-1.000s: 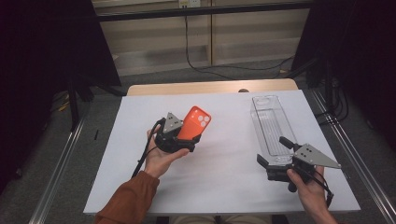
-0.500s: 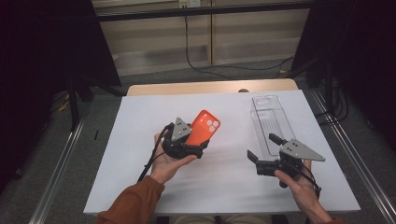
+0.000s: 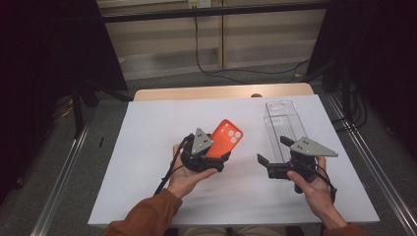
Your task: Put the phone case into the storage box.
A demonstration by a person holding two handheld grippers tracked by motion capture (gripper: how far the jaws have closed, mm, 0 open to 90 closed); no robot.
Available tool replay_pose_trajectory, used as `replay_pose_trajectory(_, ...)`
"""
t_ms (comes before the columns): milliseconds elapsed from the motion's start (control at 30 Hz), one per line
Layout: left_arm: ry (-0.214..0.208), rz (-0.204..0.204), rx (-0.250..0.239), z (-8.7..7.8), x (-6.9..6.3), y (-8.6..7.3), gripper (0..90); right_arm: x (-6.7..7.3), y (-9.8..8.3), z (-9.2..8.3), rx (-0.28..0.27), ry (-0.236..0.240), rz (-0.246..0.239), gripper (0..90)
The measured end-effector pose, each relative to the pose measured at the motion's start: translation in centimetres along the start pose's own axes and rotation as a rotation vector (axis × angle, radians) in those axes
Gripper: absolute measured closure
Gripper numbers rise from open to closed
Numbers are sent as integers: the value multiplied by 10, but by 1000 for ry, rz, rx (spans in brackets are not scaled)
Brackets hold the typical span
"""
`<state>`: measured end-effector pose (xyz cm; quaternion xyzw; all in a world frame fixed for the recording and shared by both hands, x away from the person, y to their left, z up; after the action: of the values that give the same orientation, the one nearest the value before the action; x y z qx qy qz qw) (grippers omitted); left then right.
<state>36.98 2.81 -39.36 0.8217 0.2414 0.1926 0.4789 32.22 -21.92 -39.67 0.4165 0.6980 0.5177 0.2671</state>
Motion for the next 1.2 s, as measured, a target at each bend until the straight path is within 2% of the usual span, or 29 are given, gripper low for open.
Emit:
replay_pose_trajectory(133, -1, 10, -11, 1, -7, 1, 164, 0, 3, 0, 45, -6, 0, 18)
replay_pose_trajectory(233, 9, 21, -16, 6, -12, -1, 164, 1, 6, 0, 68, 7, 21, 17)
replay_pose_trajectory(467, 19, 32, -23, 15, -22, -6, 164, 5, 8, 0, 126, 33, 26, 29)
replay_pose_trajectory(567, 30, 43, -31, 15, -23, -4, 164, 6, 11, 0, 144, 81, 53, 26)
replay_pose_trajectory(667, 41, 54, -35, 16, -24, -4, 164, 6, 13, 2, 173, 72, 50, 24)
replay_pose_trajectory(767, 48, 64, -42, 17, -27, -5, 164, 5, 15, 4, 210, 17, 33, 42)
replay_pose_trajectory(833, 50, 72, -43, 17, -30, -7, 164, 6, 17, 6, 220, 7, 35, 43)
replay_pose_trajectory(900, 54, 74, -43, 17, -32, -9, 164, 8, 18, 7, 218, 16, 36, 48)
replay_pose_trajectory(1000, 54, 80, -27, 20, -33, -11, 164, 11, 20, 9, 221, 59, 40, 37)
replay_pose_trajectory(1067, 54, 82, -22, 21, -34, -13, 164, 12, 20, 11, 235, 85, 38, 63)
replay_pose_trajectory(1200, 53, 107, -18, 23, -37, -14, 164, 11, 20, 15, 259, 73, 41, 83)
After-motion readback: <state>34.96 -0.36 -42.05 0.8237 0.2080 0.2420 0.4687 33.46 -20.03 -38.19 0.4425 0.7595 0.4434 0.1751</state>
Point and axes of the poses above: each handheld gripper's, and its own axes: z roughly forward along the jaws, y roughly out of its top, x roughly to its left, the point moved 3 cm from there along z, roughly forward along the jaws, and after that the axes turned 1 degree about -y, right-handed, at the moved point
